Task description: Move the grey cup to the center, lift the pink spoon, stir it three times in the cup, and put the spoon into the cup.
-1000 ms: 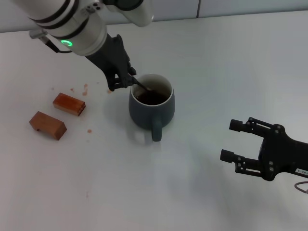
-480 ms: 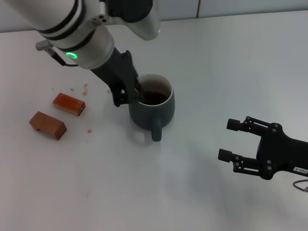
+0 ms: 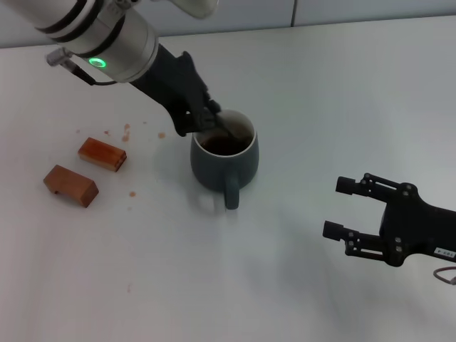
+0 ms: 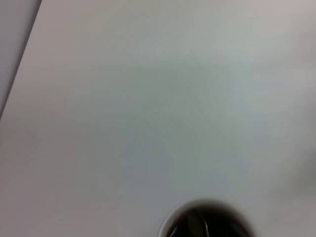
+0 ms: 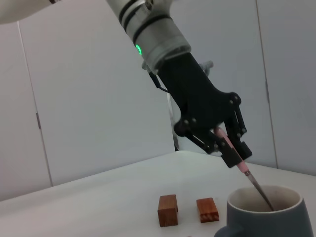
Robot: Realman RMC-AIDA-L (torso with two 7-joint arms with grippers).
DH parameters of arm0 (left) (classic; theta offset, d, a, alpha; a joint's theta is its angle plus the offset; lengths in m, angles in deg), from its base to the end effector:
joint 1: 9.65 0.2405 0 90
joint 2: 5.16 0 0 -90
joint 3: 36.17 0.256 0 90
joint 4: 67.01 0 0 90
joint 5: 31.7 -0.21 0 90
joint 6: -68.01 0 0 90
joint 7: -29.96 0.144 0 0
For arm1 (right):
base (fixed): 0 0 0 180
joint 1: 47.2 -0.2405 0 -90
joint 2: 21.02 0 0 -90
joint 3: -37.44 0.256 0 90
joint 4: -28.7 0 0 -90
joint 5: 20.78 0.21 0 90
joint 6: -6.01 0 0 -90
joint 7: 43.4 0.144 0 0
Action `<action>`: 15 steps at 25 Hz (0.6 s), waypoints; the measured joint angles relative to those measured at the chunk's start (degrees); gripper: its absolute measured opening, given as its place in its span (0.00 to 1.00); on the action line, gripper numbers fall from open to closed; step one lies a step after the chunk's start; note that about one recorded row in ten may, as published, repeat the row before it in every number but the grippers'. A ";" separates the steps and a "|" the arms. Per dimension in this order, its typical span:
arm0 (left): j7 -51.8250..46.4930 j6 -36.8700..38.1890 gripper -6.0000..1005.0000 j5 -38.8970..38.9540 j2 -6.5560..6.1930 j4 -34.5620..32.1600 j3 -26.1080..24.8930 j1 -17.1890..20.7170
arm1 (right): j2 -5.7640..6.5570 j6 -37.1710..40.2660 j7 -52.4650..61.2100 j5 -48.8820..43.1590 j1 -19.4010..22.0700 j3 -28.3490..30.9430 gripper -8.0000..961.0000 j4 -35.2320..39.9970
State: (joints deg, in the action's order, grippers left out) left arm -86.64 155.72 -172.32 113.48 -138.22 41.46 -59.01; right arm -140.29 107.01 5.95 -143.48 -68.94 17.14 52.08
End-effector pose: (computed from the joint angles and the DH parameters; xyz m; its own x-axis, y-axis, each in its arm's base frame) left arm -0.0900 0.3875 -0.0126 0.9617 0.0191 -0.2733 -0.0390 -0.9779 -0.2053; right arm 0.3084 0.2439 -0.0155 0.7395 -0.1605 -0.6538 -0.3798 -0.9013 -0.2083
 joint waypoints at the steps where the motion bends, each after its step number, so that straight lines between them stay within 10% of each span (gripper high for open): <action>1: 0.26 -0.07 0.14 1.20 0.00 -1.03 0.00 0.79 | 0.00 -0.01 0.02 0.00 0.06 0.01 0.82 0.04; 13: 7.63 4.94 0.47 16.15 -0.42 -7.43 -13.28 8.09 | 0.00 0.06 0.14 0.19 0.12 0.08 0.82 0.18; 15: 11.66 6.71 0.55 20.92 -0.49 -13.49 -15.57 15.43 | 0.00 0.28 0.13 0.32 0.12 0.22 0.82 0.18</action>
State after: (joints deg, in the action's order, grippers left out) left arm -74.98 162.43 -151.41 112.99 -151.71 25.88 -43.57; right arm -140.29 107.30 6.08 -143.15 -68.82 17.36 52.26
